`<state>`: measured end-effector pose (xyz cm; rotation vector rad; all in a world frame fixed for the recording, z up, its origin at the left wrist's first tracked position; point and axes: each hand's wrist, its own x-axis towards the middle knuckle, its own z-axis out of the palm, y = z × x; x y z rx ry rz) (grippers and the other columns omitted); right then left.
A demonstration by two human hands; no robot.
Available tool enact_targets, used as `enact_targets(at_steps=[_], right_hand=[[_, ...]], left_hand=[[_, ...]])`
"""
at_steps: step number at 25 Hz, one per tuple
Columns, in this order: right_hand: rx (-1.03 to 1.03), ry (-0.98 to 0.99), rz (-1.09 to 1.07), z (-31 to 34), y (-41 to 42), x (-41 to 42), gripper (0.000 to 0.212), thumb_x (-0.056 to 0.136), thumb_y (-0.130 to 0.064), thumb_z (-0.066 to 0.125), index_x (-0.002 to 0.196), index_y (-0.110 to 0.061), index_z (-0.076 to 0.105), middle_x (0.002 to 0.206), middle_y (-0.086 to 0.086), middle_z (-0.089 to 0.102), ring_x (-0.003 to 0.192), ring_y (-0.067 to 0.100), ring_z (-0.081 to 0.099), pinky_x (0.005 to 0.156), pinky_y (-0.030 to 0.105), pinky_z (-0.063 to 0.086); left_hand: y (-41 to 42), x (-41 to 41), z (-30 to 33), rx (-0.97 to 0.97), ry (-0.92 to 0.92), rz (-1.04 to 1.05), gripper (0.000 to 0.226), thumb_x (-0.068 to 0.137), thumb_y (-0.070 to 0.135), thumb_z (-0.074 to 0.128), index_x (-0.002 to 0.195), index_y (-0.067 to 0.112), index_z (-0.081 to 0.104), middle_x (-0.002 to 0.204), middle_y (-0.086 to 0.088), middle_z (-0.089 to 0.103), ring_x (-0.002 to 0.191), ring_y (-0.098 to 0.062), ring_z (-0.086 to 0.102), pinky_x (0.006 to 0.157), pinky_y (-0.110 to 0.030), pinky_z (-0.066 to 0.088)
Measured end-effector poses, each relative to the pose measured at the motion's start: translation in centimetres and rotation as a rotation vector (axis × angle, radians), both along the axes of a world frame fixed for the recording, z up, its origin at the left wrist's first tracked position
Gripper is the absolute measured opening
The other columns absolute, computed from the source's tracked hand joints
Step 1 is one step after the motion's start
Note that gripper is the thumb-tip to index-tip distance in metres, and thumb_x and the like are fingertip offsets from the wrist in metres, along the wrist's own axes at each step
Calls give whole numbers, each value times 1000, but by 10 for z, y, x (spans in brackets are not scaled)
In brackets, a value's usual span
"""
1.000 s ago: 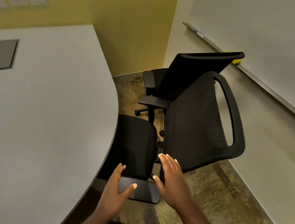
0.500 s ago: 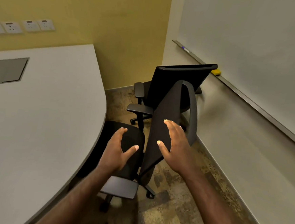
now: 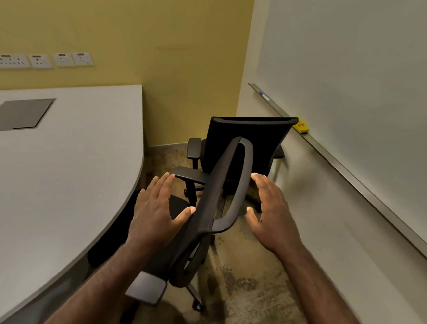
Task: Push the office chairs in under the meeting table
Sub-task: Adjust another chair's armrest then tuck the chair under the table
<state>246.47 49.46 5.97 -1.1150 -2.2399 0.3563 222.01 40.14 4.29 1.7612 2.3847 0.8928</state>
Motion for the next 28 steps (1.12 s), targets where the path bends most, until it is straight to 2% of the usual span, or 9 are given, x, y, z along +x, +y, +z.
enact_targets(at_steps=[5,8,11,13,16,18,20,25,28], right_hand=[[-4,-60,19,-8,46,21,82,79,-6,62,149,-22,24,154,0,30,143,12,20,117,45,25],[22,-99,54,-14,85,23,84,77,-3,63,149,-21,25,154,2,31,143,14,20,118,40,19],[24,-133,102,-21,130,24,83,77,-5,65,149,-20,27,153,2,33,142,15,21,118,40,19],[16,-188,164,-29,160,23,81,78,-8,66,149,-20,29,153,1,33,142,15,23,118,39,21],[12,-245,251,-39,200,19,73,80,-11,67,145,-20,36,150,1,37,140,15,26,116,31,23],[18,-274,283,-45,223,12,68,82,-14,68,143,-19,40,149,2,39,140,17,28,116,35,26],[37,-310,327,-50,242,5,66,82,-16,69,142,-17,43,149,3,40,140,19,28,117,36,25],[96,-391,497,-56,295,-26,58,77,-14,72,132,-17,55,141,5,49,137,23,35,118,38,19],[118,-478,627,-56,326,-48,40,73,-13,74,112,-18,65,125,4,58,128,24,43,114,37,24]], left_hand=[[28,23,-11,-48,22,25,91,84,71,49,154,23,14,162,2,14,149,-14,2,121,-46,12],[51,36,-16,-35,-52,44,87,82,71,50,151,25,25,159,4,25,146,-14,17,116,-42,26],[76,52,-21,-42,-175,30,74,81,66,59,142,30,39,141,7,46,123,-10,46,99,-35,47],[91,69,-23,-97,-246,-3,67,80,62,62,137,32,44,128,11,52,101,-1,52,86,-26,52],[114,92,-27,-203,-311,-17,67,81,61,64,138,32,43,126,13,53,96,-1,54,83,-23,53],[129,103,-29,-277,-312,7,73,81,61,64,142,29,39,130,11,51,105,-3,51,92,-25,50],[140,115,-29,-326,-311,53,71,82,62,62,141,29,39,129,10,52,105,-2,49,90,-22,45],[158,140,-29,-444,-256,259,46,86,65,52,119,33,49,100,14,60,86,-5,58,77,-31,54],[163,149,-27,-500,-202,446,41,85,69,49,100,31,57,79,13,57,70,-3,55,60,-25,46]])
